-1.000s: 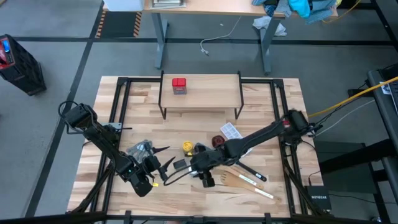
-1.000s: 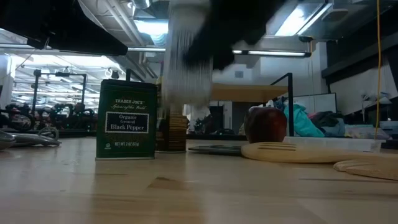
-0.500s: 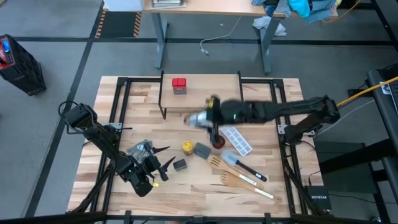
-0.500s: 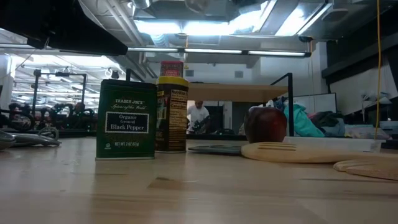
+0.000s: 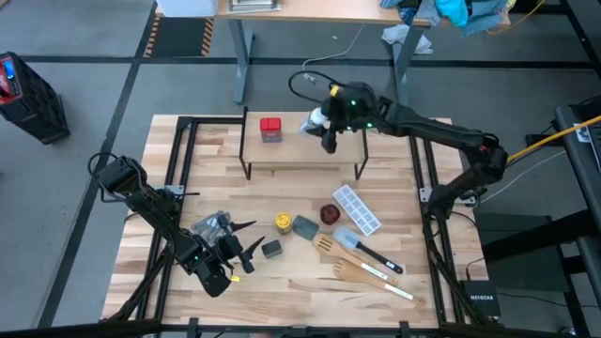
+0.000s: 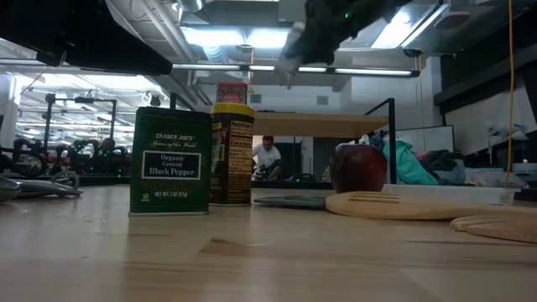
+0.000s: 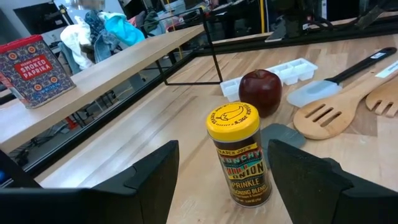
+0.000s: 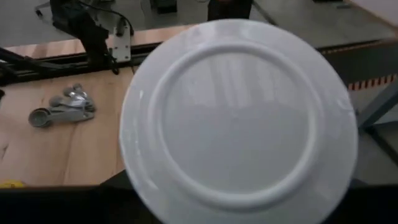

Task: Shelf spices
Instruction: Put the white seasoning bottle on the shelf

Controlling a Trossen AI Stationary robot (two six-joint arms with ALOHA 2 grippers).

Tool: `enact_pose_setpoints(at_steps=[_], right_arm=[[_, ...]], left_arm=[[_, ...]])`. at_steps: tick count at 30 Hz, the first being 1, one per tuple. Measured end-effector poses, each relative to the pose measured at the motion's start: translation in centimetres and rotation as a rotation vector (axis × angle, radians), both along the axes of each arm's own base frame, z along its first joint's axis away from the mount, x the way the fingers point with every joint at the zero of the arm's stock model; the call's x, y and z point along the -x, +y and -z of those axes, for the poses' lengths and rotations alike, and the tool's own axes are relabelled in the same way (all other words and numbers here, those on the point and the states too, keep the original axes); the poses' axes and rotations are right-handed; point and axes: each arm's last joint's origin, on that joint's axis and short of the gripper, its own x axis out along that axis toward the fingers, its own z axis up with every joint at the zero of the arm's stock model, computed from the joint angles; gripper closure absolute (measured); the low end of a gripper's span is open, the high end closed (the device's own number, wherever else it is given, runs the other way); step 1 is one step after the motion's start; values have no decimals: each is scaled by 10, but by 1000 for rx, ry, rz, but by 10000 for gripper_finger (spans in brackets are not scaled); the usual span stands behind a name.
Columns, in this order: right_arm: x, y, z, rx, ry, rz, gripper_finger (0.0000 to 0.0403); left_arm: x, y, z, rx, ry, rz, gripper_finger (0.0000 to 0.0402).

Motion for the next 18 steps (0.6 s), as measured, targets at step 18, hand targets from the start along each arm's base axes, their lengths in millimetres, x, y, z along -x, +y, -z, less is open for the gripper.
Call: enact_pose_setpoints(at_steps=[18], right_arm=[[-30, -23, 53, 46, 110, -96, 201]], left_arm=[[0, 0, 0, -18, 13, 3, 163]])
